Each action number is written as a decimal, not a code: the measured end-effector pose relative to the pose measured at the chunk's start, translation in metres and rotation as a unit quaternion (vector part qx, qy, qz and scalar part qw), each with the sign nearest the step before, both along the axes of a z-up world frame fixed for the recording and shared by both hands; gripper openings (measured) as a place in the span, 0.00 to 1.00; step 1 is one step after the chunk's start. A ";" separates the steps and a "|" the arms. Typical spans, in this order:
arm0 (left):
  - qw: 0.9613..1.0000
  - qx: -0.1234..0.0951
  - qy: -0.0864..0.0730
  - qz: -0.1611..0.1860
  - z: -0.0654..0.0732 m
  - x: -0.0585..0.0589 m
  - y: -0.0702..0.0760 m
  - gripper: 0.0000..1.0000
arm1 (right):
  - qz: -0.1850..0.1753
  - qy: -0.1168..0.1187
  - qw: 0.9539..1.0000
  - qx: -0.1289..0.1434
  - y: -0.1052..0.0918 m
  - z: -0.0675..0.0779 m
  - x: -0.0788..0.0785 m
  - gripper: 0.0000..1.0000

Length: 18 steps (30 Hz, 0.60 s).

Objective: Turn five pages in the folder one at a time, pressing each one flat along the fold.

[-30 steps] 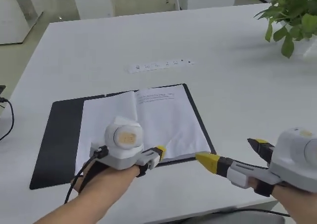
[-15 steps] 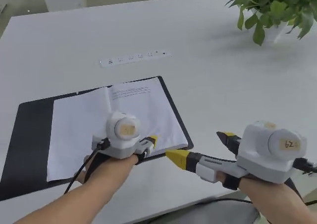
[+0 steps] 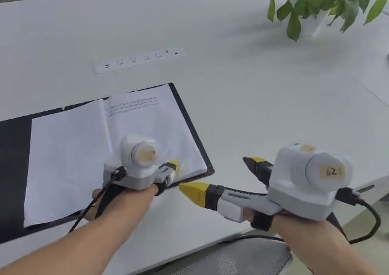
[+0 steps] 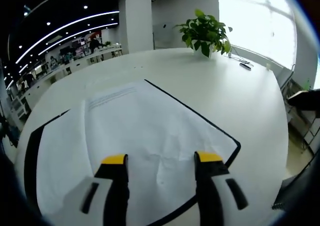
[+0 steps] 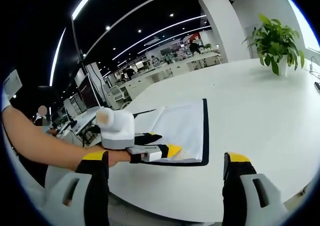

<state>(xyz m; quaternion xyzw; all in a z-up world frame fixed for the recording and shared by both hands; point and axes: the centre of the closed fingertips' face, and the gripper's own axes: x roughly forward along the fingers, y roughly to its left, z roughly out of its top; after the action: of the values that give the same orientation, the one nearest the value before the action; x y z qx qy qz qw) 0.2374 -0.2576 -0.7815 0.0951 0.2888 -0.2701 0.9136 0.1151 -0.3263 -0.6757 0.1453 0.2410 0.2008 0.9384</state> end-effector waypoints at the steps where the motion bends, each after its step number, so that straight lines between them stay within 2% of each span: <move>1: 1.000 -0.001 -0.004 0.001 0.000 0.000 0.001 0.52 | 0.001 0.001 1.000 0.001 -0.001 -0.001 0.000 0.95; 7: 1.000 -0.010 -0.024 -0.007 -0.001 0.000 0.000 0.49 | -0.001 0.005 1.000 0.007 -0.005 -0.004 0.002 0.95; 13: 0.999 -0.016 -0.030 -0.017 0.000 0.000 -0.002 0.46 | 0.000 0.010 1.000 0.010 -0.005 -0.007 0.003 0.95; 18: 0.999 -0.021 -0.030 -0.013 0.000 0.001 -0.001 0.44 | 0.002 0.013 1.000 0.012 -0.005 -0.009 0.004 0.95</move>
<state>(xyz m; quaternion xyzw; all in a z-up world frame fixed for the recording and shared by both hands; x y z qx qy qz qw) 0.2385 -0.2591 -0.7811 0.0877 0.2539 -0.2848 0.9202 0.1189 -0.3310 -0.6849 0.1586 0.2507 0.2032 0.9331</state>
